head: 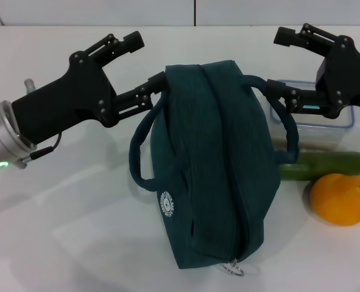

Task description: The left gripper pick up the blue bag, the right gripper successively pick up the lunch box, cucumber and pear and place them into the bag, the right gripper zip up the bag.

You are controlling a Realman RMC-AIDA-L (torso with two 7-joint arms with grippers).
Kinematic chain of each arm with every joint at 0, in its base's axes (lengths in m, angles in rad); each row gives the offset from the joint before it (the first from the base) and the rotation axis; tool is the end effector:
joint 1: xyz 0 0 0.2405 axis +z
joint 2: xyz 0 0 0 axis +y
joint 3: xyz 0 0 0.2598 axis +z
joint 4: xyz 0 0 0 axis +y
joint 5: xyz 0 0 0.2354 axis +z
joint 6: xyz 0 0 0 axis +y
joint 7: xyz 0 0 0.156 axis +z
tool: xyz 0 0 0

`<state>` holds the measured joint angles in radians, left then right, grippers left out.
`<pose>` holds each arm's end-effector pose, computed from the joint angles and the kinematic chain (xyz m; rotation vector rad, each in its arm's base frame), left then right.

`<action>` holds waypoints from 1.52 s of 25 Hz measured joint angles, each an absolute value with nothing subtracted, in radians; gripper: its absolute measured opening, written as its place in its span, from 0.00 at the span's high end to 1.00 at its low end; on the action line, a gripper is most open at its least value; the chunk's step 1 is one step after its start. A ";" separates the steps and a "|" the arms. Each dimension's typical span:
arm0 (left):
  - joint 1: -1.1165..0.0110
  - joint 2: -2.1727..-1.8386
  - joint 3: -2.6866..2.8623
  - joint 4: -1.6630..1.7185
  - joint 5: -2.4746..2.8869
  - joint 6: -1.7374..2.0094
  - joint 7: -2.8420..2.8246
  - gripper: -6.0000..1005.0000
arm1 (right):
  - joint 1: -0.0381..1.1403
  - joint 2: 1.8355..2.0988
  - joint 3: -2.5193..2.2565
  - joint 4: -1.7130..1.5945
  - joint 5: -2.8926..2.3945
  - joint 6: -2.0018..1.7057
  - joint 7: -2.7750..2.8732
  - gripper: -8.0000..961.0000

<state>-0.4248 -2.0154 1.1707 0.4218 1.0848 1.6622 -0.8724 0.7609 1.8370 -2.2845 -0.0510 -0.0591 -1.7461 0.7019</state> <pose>-0.2480 0.3294 -0.0043 -2.3827 -0.1655 -1.2913 0.2183 0.3706 0.0095 -2.5824 -0.0578 1.2317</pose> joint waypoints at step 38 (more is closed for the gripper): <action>-0.432 -2.061 1.048 1.048 1.719 1.628 -2.048 0.19 | 0.751 1.836 -2.232 -0.055 -0.055 -1.777 0.669 0.09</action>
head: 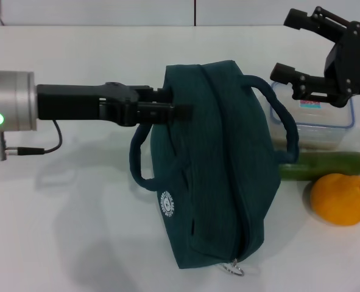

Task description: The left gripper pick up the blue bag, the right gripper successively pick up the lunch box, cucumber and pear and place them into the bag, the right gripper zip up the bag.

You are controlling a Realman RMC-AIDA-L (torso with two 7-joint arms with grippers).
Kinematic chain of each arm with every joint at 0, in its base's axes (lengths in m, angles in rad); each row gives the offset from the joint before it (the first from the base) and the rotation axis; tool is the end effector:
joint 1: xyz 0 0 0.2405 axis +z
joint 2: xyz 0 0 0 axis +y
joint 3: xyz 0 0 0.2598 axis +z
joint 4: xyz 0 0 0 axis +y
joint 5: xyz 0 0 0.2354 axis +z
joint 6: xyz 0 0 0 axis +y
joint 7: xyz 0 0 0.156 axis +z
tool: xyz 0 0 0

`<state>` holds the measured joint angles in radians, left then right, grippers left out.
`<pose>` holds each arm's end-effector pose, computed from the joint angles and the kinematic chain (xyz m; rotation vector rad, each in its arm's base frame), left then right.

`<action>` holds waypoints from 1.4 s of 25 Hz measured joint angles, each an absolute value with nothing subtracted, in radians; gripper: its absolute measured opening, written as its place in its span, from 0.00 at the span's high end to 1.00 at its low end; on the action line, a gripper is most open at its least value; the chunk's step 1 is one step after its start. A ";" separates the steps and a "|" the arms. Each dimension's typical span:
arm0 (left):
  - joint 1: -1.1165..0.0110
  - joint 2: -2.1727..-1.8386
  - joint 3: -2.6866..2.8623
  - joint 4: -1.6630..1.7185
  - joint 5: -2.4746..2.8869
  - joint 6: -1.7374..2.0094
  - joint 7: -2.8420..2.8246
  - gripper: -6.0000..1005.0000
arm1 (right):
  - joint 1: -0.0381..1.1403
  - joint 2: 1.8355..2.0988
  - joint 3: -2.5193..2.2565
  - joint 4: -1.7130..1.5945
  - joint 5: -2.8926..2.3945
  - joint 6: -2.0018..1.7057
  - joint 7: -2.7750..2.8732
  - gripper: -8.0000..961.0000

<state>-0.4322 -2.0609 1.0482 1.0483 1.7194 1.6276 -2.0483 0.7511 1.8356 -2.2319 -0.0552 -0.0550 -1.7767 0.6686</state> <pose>-0.1978 0.3523 0.0192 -2.8140 -1.0237 -0.8325 0.2157 0.3708 0.0183 -2.5081 -0.1052 1.2825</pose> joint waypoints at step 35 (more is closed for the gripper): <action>-0.511 -2.071 1.061 1.026 1.940 1.476 -1.982 0.76 | 0.447 1.985 -1.917 -0.066 -0.052 -1.778 0.526 0.09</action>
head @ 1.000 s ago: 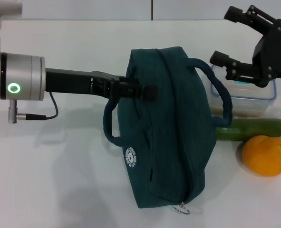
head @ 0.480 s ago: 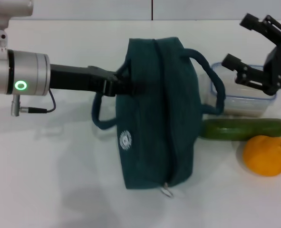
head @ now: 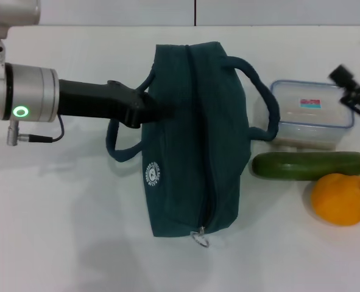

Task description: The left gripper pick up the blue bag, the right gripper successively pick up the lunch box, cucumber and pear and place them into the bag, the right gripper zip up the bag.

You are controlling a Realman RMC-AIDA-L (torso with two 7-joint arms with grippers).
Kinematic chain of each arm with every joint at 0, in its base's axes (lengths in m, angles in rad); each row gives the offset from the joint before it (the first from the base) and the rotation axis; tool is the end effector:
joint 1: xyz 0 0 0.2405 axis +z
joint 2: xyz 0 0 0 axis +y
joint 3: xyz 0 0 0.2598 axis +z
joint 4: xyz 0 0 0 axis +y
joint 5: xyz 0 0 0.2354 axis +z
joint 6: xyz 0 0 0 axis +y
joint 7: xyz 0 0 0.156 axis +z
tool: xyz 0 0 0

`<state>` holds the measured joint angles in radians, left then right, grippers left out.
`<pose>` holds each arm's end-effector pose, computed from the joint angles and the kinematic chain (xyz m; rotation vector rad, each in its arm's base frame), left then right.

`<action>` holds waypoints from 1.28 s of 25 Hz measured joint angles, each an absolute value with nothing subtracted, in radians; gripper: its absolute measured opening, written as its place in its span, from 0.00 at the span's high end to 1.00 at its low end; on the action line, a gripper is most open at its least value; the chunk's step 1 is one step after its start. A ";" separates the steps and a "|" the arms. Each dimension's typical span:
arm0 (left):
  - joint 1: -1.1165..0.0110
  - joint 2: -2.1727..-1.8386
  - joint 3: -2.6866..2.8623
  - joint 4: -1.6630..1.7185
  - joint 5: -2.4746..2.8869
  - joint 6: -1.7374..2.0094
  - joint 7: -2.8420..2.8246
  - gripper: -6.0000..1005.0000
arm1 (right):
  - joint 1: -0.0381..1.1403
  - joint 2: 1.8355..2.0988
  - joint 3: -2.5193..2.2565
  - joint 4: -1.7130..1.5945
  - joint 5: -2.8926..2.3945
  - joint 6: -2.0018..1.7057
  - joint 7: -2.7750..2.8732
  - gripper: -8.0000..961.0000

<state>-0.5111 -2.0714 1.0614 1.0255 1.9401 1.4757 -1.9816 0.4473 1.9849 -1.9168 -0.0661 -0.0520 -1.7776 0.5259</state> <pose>-0.2061 0.3816 -0.0013 -2.7846 -0.8866 -0.5043 0.2843 0.3062 0.0001 -2.0198 0.1766 1.3043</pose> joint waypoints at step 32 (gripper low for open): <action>-0.517 -2.074 1.072 1.020 1.939 1.574 -1.854 0.95 | 0.296 2.027 -1.790 -0.044 0.065 -1.395 1.225 0.10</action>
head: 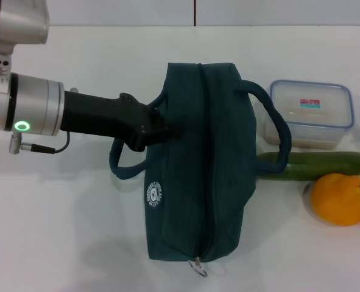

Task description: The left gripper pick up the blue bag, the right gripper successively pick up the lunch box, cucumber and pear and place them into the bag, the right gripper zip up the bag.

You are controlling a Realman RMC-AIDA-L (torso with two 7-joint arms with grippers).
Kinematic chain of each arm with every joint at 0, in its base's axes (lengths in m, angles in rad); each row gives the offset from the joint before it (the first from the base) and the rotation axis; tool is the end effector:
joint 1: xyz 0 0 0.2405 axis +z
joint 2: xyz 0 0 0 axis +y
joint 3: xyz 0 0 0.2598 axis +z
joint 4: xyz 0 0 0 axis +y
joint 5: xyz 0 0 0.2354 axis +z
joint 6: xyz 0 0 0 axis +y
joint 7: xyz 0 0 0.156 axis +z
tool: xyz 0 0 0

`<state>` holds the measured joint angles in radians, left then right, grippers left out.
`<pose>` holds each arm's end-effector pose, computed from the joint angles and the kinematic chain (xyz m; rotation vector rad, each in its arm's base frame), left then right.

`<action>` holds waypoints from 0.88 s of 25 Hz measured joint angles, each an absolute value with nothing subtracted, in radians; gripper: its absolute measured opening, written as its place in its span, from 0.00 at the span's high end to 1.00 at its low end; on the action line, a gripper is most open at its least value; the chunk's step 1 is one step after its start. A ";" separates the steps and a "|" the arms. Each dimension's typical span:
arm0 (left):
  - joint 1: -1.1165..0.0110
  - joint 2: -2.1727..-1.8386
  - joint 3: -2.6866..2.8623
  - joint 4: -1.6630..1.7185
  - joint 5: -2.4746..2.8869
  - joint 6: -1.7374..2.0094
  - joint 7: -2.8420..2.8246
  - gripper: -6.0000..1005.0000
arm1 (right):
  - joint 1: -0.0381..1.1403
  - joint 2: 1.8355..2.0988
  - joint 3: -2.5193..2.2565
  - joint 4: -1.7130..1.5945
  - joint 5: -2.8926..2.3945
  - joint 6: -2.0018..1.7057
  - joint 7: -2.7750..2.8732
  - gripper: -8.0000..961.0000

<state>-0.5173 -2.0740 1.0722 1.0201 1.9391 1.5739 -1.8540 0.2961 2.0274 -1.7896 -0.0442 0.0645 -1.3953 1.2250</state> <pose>-0.1999 0.3664 -0.0076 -2.9328 -0.6982 -0.4891 0.3839 0.2875 -0.0102 -1.5044 1.2988 1.3336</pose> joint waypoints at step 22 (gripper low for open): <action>-0.500 -2.080 1.072 1.019 1.938 1.574 -1.840 0.95 | 0.324 2.020 -1.970 -0.116 0.021 -1.432 1.083 0.12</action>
